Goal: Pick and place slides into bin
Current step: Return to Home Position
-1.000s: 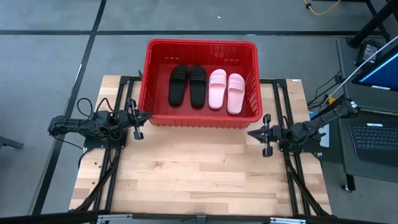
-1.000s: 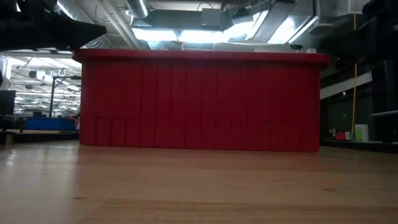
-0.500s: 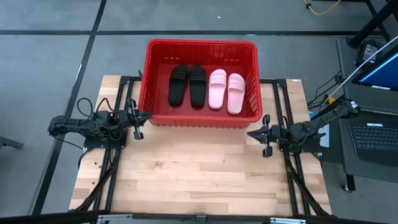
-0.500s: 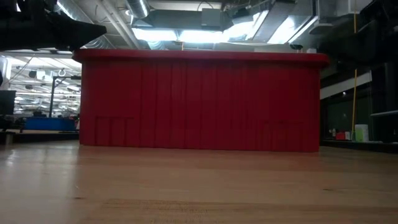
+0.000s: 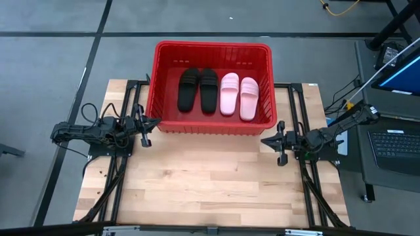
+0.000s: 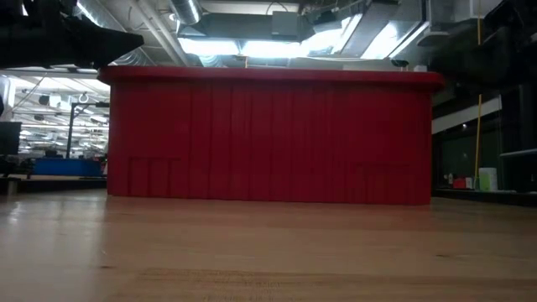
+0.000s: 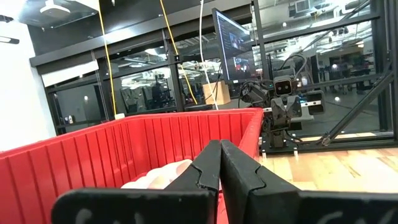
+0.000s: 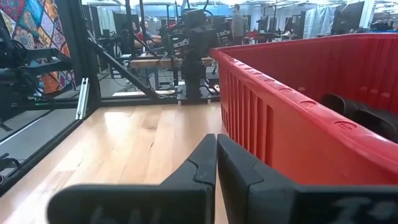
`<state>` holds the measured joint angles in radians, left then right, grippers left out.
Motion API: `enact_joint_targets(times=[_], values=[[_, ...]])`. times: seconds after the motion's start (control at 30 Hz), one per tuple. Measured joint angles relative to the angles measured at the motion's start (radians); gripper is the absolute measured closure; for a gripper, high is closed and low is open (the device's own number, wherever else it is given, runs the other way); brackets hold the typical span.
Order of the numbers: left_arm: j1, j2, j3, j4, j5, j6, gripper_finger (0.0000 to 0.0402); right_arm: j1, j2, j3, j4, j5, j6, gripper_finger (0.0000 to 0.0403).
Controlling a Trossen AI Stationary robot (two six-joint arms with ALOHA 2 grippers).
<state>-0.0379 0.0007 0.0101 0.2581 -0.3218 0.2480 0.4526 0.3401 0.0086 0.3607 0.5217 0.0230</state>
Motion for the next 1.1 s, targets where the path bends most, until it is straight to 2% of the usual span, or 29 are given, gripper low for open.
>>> enact_joint_targets(times=[0.23,0.4,0.53,0.63,0.73,0.9,1.1], values=[[0.000,0.000,0.000,0.000,0.000,0.000,0.0393,0.000,-0.006,0.000,-0.005,0.000,-0.004,0.0386],[0.000,0.000,0.000,0.000,0.000,0.000,0.0398,-0.063,-0.072,0.000,-0.111,-0.003,0.027,0.0386],[0.000,0.000,0.000,0.000,0.000,0.000,0.0396,-0.118,-0.167,0.000,-0.236,-0.111,0.049,0.0386],[0.000,0.000,0.000,0.000,0.000,0.000,0.0393,-0.155,-0.233,0.000,-0.264,-0.207,0.024,0.0386],[0.000,0.000,0.000,0.000,0.000,0.000,0.0395,-0.188,-0.287,0.000,-0.270,-0.258,0.026,0.0386],[0.000,0.000,0.000,0.000,0.000,0.000,0.0398,-0.222,-0.336,0.000,-0.268,-0.262,0.032,0.0386],[0.000,0.000,0.000,0.000,0.000,0.000,0.0394,-0.224,-0.336,0.000,-0.270,-0.262,-0.014,0.0386]])
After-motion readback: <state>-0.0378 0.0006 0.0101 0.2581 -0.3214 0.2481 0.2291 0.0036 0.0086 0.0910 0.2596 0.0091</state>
